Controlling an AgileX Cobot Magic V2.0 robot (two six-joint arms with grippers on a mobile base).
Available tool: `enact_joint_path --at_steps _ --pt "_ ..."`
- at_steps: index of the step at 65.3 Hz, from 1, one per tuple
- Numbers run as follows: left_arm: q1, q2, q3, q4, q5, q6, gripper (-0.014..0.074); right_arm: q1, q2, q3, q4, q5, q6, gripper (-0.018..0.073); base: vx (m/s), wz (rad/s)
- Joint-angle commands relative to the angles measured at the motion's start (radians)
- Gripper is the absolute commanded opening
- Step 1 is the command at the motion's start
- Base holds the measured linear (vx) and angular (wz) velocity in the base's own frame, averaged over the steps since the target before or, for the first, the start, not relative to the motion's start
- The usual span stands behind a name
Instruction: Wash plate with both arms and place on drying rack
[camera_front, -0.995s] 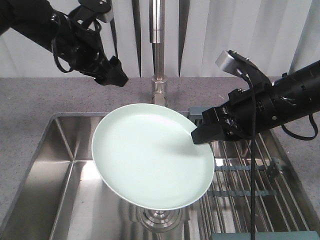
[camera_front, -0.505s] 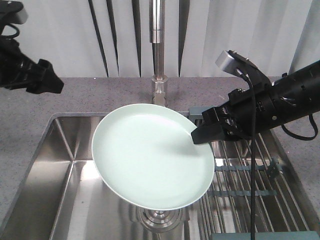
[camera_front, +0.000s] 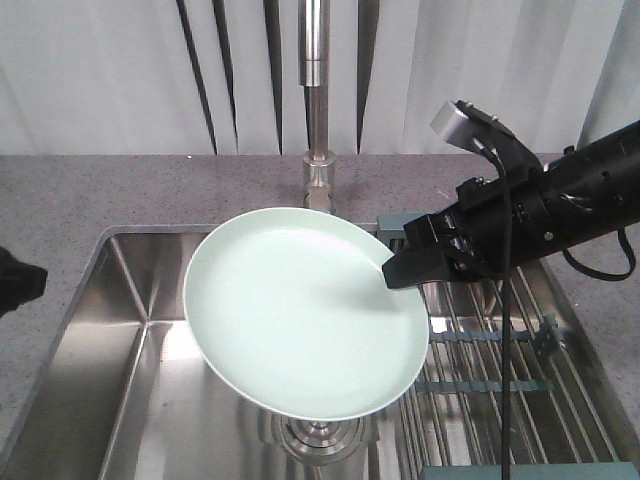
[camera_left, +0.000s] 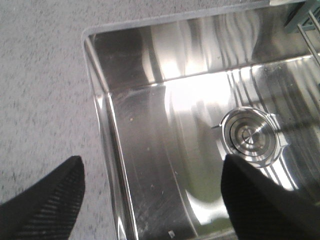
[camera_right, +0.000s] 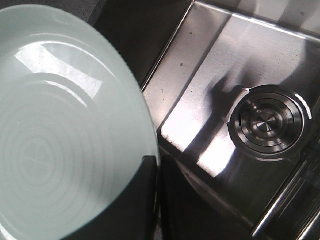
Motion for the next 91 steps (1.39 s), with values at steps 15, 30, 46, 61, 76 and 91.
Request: enact_joint_path --at_steps 15,30,46,61,76,91 --pt "0.004 -0.270 0.161 0.086 -0.027 -0.140 0.0534 -0.002 -0.036 -0.028 0.057 -0.010 -0.007 -0.0008 0.00 0.00" --pt "0.004 -0.415 0.256 0.163 -0.013 -0.202 0.0534 -0.002 -0.036 -0.028 0.057 -0.010 -0.007 -0.0008 0.00 0.00" --pt "0.004 -0.482 0.285 0.169 -0.014 -0.202 0.0534 -0.002 -0.036 -0.028 0.057 -0.010 -0.007 -0.0008 0.00 0.00" --pt "0.004 -0.484 0.285 0.168 -0.012 -0.202 0.0534 -0.002 -0.036 -0.028 0.058 -0.010 -0.005 -0.0008 0.00 0.00" --pt "0.004 -0.484 0.285 0.168 -0.012 -0.202 0.0534 -0.002 -0.036 -0.028 0.060 -0.010 -0.005 -0.0008 0.00 0.00" --pt "0.004 -0.484 0.285 0.168 -0.012 -0.202 0.0534 -0.002 -0.036 -0.028 0.050 -0.022 -0.046 -0.0008 0.00 0.00"
